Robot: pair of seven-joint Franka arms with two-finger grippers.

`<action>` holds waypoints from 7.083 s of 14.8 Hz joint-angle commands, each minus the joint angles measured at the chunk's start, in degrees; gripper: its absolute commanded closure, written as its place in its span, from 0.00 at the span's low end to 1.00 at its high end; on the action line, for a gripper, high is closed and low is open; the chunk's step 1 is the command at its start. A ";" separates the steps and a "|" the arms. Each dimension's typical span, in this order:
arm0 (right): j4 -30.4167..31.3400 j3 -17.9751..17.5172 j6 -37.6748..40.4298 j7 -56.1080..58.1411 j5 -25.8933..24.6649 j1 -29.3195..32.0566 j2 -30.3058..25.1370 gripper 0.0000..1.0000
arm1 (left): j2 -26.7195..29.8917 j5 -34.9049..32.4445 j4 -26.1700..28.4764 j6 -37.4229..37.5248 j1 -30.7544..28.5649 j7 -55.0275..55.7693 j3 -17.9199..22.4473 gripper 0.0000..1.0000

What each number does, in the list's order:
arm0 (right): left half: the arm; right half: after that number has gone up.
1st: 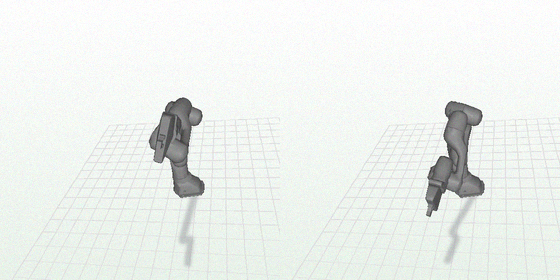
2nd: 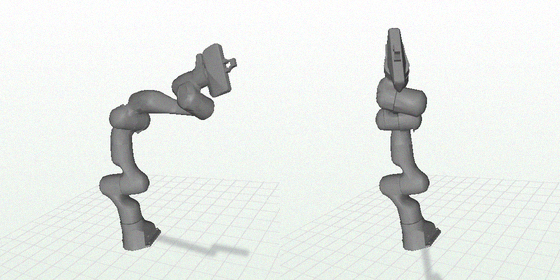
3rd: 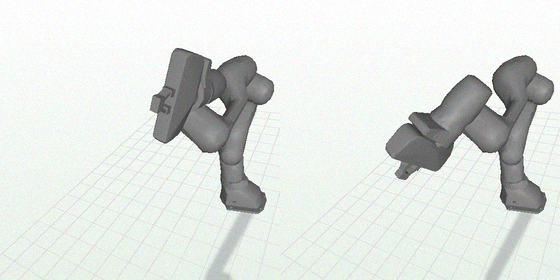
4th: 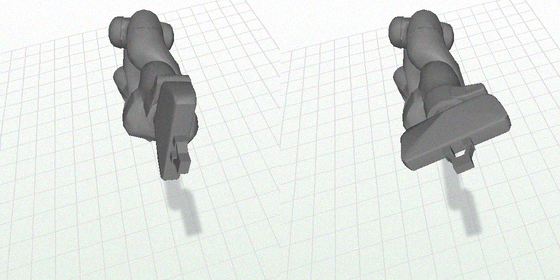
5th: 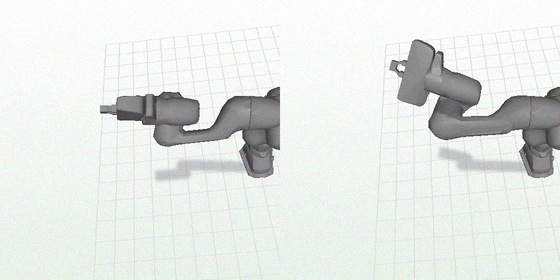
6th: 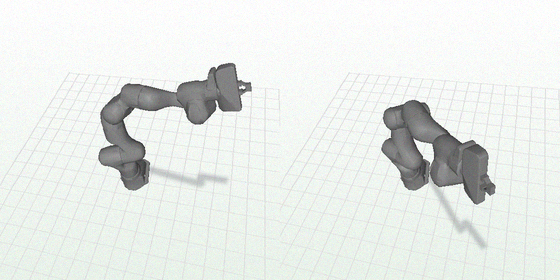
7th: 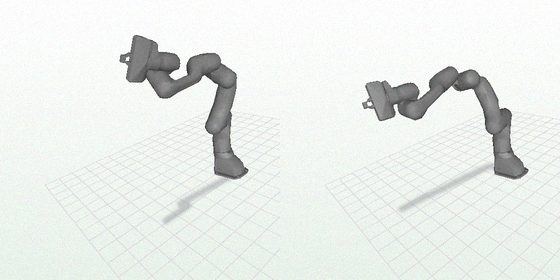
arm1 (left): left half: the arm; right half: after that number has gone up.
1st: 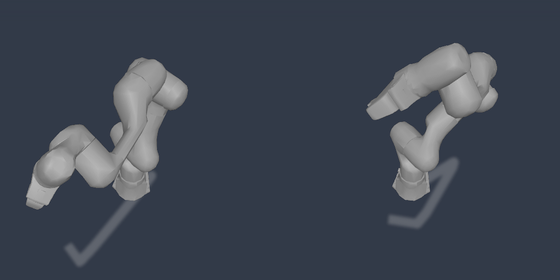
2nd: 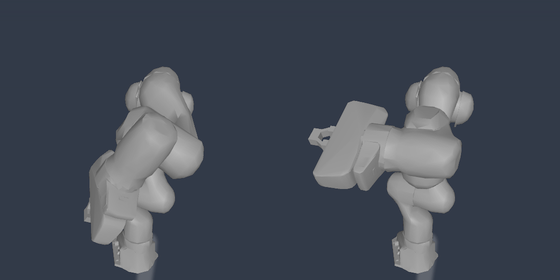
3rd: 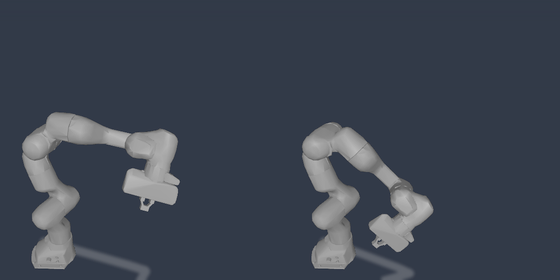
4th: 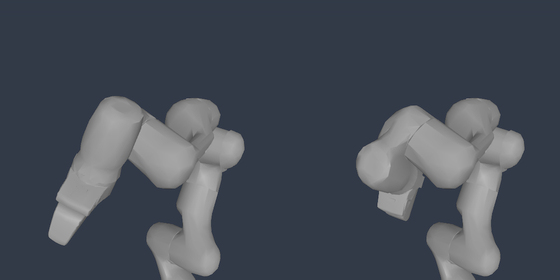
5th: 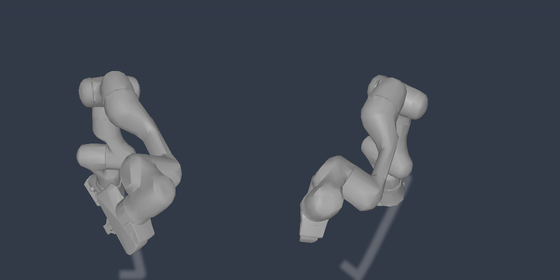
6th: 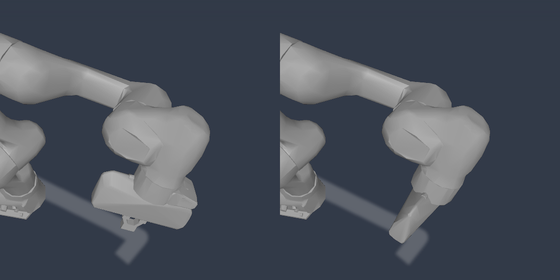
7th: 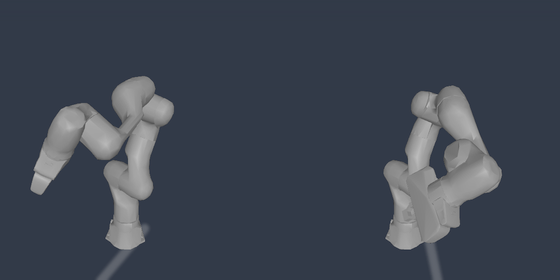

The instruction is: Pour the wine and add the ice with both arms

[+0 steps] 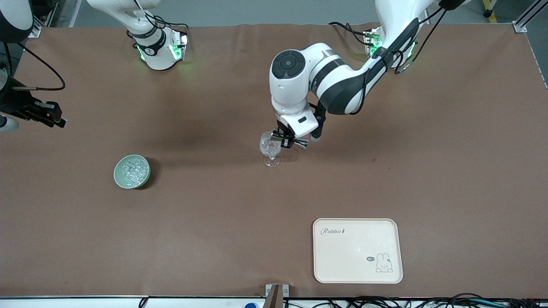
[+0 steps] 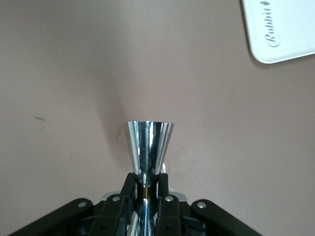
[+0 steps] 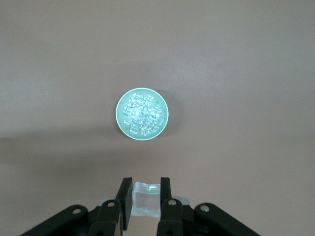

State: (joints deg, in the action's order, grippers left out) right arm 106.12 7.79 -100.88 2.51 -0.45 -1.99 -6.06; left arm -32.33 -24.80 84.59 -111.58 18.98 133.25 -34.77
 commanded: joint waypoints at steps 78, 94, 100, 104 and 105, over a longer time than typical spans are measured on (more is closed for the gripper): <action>-33.08 -0.31 -7.93 -64.47 -1.66 -48.55 42.27 0.02 | -17.08 40.50 -11.73 -5.33 -42.80 -77.88 2.61 0.00; -22.11 -0.14 4.11 -26.96 -1.48 -22.21 22.60 0.00 | 15.53 11.26 -11.56 18.14 -42.62 -114.15 -2.40 0.00; -9.01 -0.05 1.30 -15.36 -1.48 -8.67 12.13 0.00 | 25.02 17.30 -9.11 25.61 -30.55 -122.34 12.82 0.00; -8.82 -0.05 1.38 -7.44 -1.57 -2.68 10.46 0.00 | 33.54 21.19 0.81 25.71 -19.96 -128.50 25.88 0.00; -8.91 -0.05 1.47 -6.21 -1.57 -1.54 9.93 0.00 | 35.83 21.54 3.53 25.54 -18.47 -128.59 27.55 0.00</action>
State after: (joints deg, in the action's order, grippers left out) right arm 94.62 9.09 -98.38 -5.96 -1.52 -5.89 6.80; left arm -3.03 -4.49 80.15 -85.23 -2.05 6.36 -10.70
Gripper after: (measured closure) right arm 0.000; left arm 0.000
